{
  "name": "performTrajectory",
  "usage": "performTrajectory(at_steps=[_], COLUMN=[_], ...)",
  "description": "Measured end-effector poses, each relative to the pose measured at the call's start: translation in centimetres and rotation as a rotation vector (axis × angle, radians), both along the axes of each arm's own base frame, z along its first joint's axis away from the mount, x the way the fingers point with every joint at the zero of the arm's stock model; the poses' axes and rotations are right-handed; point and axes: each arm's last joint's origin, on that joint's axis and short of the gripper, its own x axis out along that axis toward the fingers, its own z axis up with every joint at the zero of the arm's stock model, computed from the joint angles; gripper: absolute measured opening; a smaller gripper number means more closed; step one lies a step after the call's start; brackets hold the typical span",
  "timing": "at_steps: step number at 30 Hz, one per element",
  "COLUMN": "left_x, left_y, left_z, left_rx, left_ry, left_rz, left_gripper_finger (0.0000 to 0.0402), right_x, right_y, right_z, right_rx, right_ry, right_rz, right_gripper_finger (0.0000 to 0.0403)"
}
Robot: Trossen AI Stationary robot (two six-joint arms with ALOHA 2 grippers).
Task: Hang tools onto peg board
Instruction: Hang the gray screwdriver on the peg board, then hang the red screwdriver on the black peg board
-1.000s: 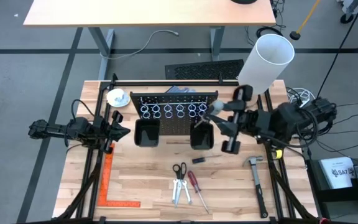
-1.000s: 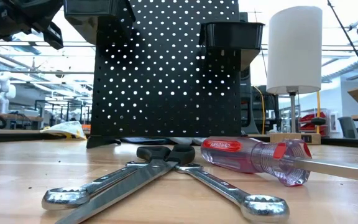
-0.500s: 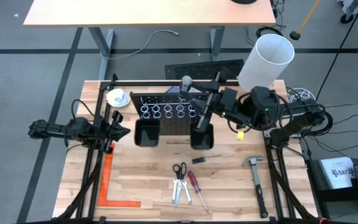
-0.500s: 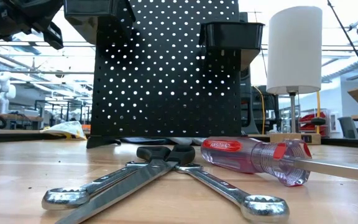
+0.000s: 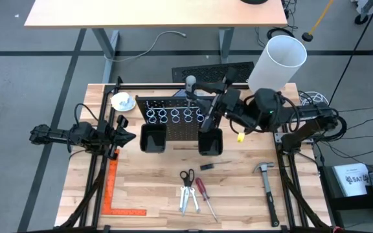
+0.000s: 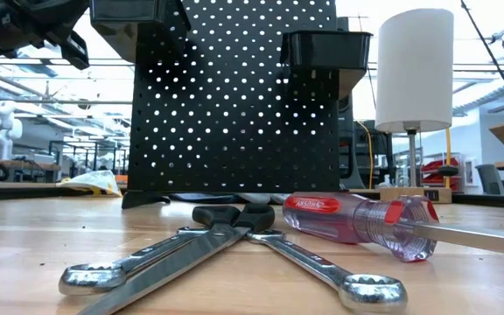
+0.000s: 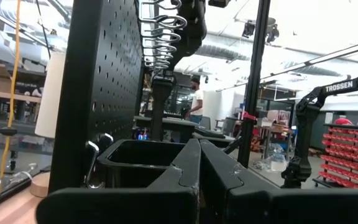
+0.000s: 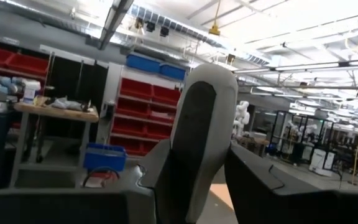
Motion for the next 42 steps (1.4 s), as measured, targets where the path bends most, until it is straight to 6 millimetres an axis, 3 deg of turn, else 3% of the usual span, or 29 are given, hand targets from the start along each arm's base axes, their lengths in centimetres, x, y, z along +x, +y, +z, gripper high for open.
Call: performTrajectory(at_steps=[29,36,42], left_x=[0.0,0.0,0.0], left_y=[0.0,0.0,0.0], left_z=[0.0,0.0,0.0], left_rx=[-0.006,-0.006,-0.006], left_ry=[-0.002,0.000,0.000], left_rz=[-0.002,-0.003,-0.003], left_gripper_finger=[0.0007,0.0007,0.0007], right_x=[2.8,2.7,2.5], right_y=[0.3,0.7,1.1], right_z=[-2.9,-2.9,-2.9], right_rx=[0.054,0.062,0.052], right_ry=[0.112,0.115,0.129], right_rz=[-0.029,-0.045,-0.089], right_gripper_finger=[0.0115,0.0165,0.0166])
